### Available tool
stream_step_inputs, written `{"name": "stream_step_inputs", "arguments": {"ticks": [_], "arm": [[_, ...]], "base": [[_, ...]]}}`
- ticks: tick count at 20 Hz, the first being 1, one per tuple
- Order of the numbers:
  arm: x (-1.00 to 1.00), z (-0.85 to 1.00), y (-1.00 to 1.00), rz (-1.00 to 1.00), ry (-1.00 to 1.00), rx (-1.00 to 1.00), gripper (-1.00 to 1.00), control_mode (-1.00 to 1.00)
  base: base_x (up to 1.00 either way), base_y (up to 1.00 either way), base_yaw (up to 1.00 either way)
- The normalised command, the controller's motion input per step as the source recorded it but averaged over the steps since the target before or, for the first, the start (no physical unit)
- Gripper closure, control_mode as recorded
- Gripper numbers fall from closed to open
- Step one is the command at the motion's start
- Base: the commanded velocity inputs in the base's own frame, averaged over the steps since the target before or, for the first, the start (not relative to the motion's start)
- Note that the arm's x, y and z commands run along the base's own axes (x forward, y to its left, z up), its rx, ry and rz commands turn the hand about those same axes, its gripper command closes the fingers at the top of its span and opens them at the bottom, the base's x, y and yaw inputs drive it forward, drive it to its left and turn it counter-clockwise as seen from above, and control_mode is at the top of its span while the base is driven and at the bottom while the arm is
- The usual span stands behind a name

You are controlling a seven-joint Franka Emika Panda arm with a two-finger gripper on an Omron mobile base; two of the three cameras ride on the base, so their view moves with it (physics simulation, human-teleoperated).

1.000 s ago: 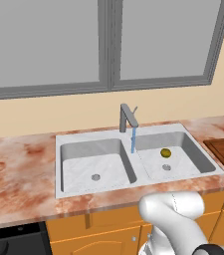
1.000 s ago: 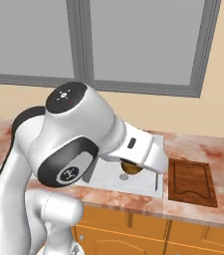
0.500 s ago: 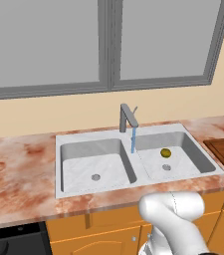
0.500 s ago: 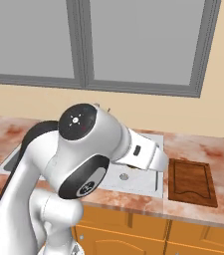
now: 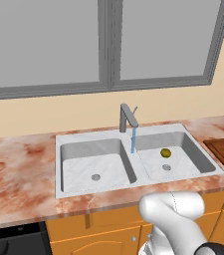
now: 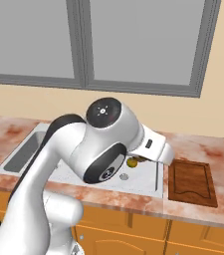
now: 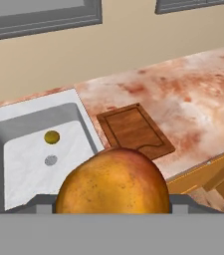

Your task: Pick the mango, orange from the sink and place them on the cutting board to airdry. Then turn off the sink faucet.

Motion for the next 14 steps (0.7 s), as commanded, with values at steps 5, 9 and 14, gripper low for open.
{"name": "stream_step_inputs", "arguments": {"ticks": [5,9,14], "arm": [[0.44,-0.42,-0.20,0.00,0.00,0.04,1.00,-1.00],[0.42,-0.30,-0.10,-0.03,0.00,0.00,1.00,-1.00],[0.27,-0.18,-0.29,-0.09,0.00,-0.02,1.00,-1.00]], "base": [[0.00,0.00,0.00],[0.00,0.00,0.00],[0.00,0.00,0.00]]}}
